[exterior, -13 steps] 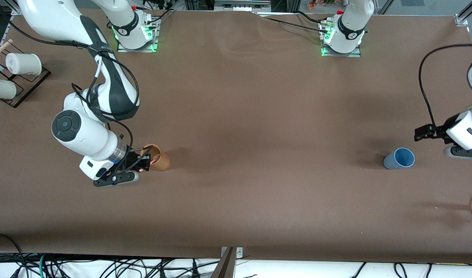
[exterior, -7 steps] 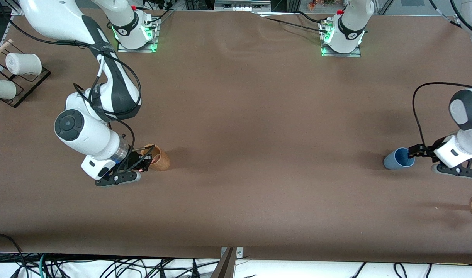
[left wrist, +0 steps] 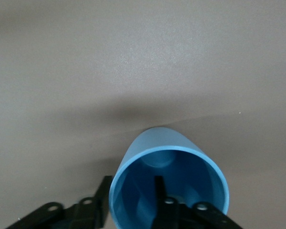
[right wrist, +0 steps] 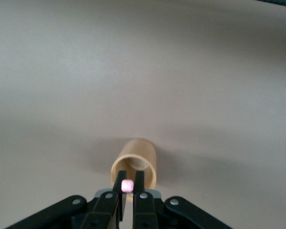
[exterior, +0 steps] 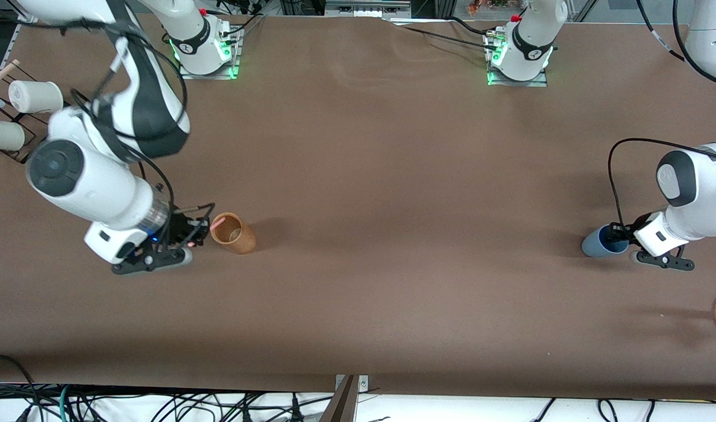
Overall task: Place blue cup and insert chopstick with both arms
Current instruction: 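Lift the chopstick with the right gripper while the left gripper grasps the blue cup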
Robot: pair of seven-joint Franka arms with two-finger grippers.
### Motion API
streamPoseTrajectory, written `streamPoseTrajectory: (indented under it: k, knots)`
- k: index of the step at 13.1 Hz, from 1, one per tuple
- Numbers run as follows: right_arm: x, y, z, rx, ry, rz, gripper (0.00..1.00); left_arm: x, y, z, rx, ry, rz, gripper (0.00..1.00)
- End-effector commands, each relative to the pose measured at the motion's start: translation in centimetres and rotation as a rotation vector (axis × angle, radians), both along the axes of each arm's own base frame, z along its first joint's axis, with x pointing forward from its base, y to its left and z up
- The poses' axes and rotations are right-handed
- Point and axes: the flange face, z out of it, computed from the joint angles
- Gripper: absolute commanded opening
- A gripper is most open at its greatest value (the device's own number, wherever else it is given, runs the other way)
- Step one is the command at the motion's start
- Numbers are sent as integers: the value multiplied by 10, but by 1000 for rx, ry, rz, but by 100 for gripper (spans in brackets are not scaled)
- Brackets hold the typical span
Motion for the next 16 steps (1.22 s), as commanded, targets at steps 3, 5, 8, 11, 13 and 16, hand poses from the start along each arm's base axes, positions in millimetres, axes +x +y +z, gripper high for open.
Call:
streamPoseTrajectory:
  k: [3, 5, 8, 11, 13, 16]
  knots:
    - [-46, 25, 92, -46, -58, 63, 9, 4, -5, 15, 3, -22, -35, 0]
    - [-57, 44, 127, -28, -119, 92, 9, 10, -14, 31, -5, -11, -44, 0]
    - [-73, 82, 159, -6, -182, 88, 9, 26, -56, 71, -106, 53, -38, 0]
    - [-88, 123, 167, 26, -196, 23, 9, 27, -135, 99, -164, 134, 84, 0]
    - [-99, 156, 164, 51, -192, -41, 9, 21, -210, 108, -170, 182, 208, 0]
    - [-109, 193, 159, 72, -195, -110, 9, 1, -333, 116, -138, 215, 311, 0]
